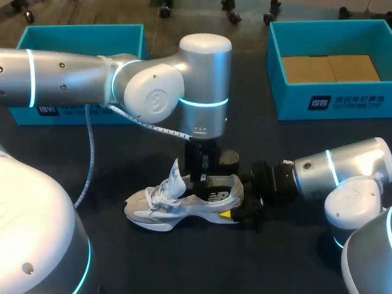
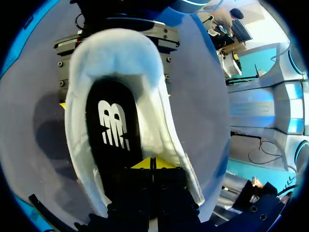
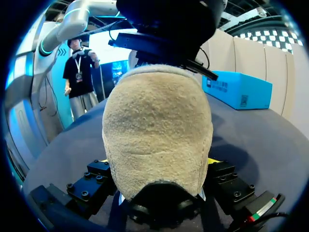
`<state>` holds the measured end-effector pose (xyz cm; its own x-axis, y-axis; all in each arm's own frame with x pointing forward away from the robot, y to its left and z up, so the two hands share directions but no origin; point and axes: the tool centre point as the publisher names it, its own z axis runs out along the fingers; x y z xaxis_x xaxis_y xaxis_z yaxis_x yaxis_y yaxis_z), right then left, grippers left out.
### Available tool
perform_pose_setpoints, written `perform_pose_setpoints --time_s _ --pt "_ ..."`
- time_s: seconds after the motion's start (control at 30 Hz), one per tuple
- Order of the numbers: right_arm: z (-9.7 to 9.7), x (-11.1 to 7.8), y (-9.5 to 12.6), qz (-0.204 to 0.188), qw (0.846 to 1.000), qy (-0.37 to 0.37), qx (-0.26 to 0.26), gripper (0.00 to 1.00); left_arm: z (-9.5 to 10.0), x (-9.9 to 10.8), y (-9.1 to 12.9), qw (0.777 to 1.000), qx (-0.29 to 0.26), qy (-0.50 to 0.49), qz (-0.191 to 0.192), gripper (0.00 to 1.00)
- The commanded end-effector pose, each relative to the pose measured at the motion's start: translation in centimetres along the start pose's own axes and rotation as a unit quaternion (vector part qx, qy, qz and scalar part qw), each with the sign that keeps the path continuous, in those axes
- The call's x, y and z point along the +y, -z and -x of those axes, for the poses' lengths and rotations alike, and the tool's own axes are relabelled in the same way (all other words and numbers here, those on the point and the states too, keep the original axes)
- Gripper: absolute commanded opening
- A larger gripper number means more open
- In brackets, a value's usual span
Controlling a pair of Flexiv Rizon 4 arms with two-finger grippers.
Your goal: Take the shoe out of the shoebox, open the shoe tongue, remove and reinsert the insole, then place the shoe into the shoebox
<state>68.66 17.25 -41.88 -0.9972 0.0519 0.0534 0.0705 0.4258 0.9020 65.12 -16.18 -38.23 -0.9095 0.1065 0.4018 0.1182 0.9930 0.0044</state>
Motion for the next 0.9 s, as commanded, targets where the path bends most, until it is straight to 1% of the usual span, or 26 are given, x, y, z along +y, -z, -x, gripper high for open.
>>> perform_pose_setpoints --time_s 0.03,0.17,0.33,0.47,0.53,0.57,0.63,0.7,0.83,0.9 --pt "0.0 0.1 0.0 -0.003 1.000 0.000 0.000 0.00 -0.8 0.9 -0.2 1.000 -0.005 -0.006 -0.010 0.00" --pt "0.0 0.1 0.0 -0.003 1.000 0.000 0.000 0.00 -0.9 0.8 -0.7 1.000 -0.014 -0.011 -0.013 0.00" --pt "0.0 0.1 0.0 -0.003 1.000 0.000 0.000 0.00 -0.2 0.3 -1.4 0.999 -0.030 -0.006 -0.016 0.00" --pt "0.0 0.1 0.0 -0.003 1.000 0.000 0.000 0.00 0.4 -0.2 -1.7 0.998 -0.054 -0.004 -0.015 0.00" --pt "0.0 0.1 0.0 -0.003 1.000 0.000 0.000 0.00 0.6 -0.4 -1.7 0.998 -0.055 -0.002 -0.014 0.02" --pt "0.0 0.1 0.0 -0.003 1.000 0.000 0.000 0.00 0.6 -0.4 -1.7 0.998 -0.062 -0.001 -0.014 0.08" --pt "0.0 0.1 0.0 -0.003 1.000 0.000 0.000 0.00 0.7 -0.6 -1.7 0.998 -0.066 0.001 -0.014 0.16" --pt "0.0 0.1 0.0 -0.003 1.000 0.000 0.000 0.00 0.8 -0.7 -1.6 0.997 -0.073 0.002 -0.014 0.18" --pt "0.0 0.1 0.0 -0.003 1.000 0.000 0.000 0.00 1.2 -1.0 -1.6 0.996 -0.090 0.011 -0.012 0.27" --pt "0.0 0.1 0.0 -0.003 1.000 0.000 0.000 0.00 1.5 -1.1 -1.8 0.994 -0.103 0.023 -0.006 0.27"
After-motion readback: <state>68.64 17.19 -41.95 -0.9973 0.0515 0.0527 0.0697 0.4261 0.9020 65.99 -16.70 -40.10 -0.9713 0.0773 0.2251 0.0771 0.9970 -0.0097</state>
